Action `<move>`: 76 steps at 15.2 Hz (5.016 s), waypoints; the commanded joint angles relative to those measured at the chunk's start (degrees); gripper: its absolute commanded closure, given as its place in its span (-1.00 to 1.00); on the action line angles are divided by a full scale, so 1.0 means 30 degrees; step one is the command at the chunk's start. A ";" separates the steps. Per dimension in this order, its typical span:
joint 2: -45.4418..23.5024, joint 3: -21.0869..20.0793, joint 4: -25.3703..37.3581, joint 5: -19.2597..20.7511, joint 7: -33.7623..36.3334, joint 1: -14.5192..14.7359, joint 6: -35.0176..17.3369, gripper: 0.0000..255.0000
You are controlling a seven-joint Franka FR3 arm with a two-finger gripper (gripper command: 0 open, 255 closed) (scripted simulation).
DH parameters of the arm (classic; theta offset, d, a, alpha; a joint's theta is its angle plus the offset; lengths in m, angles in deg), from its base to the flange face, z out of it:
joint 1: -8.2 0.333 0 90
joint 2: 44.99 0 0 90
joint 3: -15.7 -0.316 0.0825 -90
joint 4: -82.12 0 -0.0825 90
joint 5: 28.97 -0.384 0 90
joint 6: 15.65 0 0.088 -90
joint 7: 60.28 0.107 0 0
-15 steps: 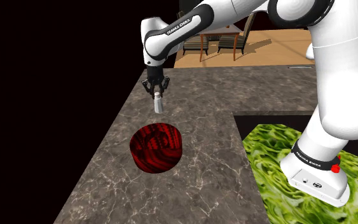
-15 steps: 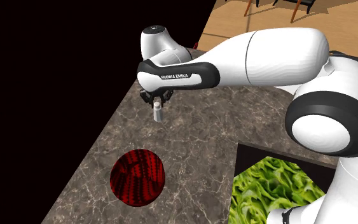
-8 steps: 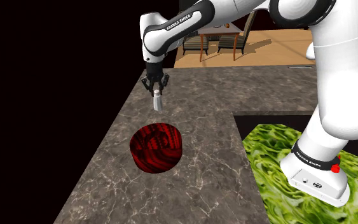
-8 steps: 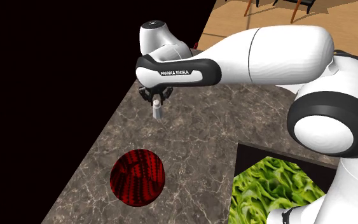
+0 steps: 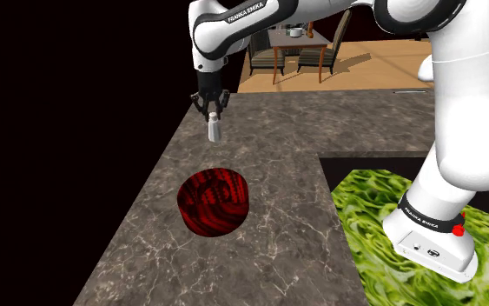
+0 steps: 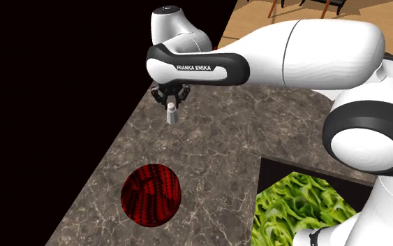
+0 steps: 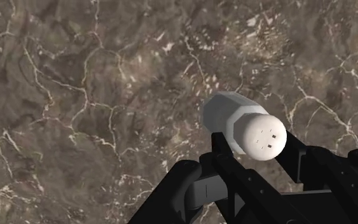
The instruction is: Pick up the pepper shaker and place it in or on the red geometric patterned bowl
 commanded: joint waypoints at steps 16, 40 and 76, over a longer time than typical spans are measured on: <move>0.0349 -0.0096 0.3899 -0.0049 0.0178 0.0152 0.4236 1.00; 0.7227 -0.2857 -0.2839 -0.1213 0.6459 0.3511 0.3831 1.00; 0.7397 -0.3652 -0.8049 -0.1235 0.7897 0.4367 -0.1299 -1.00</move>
